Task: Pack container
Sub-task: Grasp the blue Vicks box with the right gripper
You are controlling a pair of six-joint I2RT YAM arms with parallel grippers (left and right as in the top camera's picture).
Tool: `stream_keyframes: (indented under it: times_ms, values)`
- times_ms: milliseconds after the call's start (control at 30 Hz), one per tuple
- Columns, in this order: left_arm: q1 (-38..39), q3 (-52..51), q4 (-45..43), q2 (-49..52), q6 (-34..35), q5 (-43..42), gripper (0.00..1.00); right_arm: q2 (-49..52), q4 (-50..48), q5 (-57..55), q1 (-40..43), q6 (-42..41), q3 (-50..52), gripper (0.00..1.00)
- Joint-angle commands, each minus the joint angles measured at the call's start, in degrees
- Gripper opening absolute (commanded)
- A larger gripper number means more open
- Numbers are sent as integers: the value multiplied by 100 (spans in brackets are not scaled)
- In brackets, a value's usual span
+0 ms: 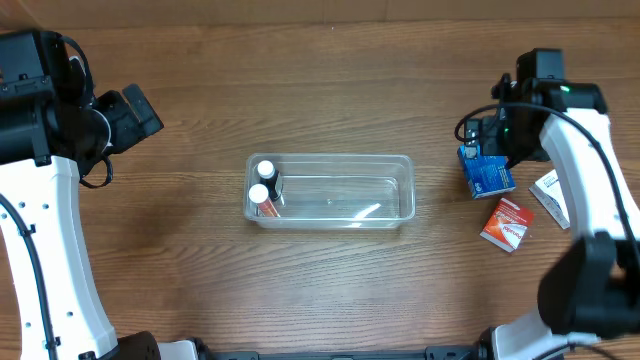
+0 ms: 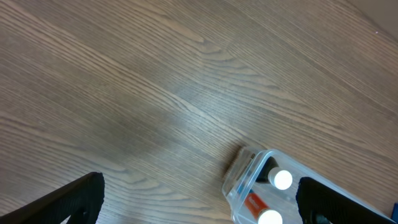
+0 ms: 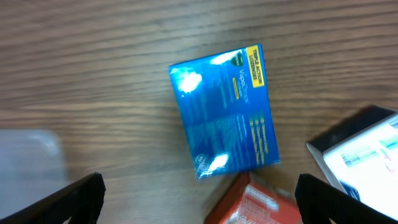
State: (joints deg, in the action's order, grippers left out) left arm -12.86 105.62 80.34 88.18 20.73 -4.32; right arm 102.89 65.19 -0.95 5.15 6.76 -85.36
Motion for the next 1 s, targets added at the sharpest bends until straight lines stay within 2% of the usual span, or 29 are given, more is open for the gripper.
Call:
stream_keyframes:
  times_ms: [0, 100, 367, 500, 800, 967]
  values:
    - [-9, -63, -68, -33, -151, -109, 100, 494, -133, -94, 177, 404, -52, 100]
    - [-9, -63, -79, -31, -149, -111, 100, 938, -481, -92, 269, 426, -52, 100]
    - [-9, -63, -90, -31, -149, -111, 100, 1707, -680, -48, 291, 525, -42, 100]
    - [-9, -63, -90, -33, -149, -111, 100, 1766, -815, -44, 291, 525, -42, 99]
    - [-9, -63, -92, -31, -149, -111, 100, 1766, -811, -26, 291, 446, -57, 66]
    - [-9, -63, -127, -31, -151, -105, 100, 1401, -350, -24, 219, -144, -503, 67]
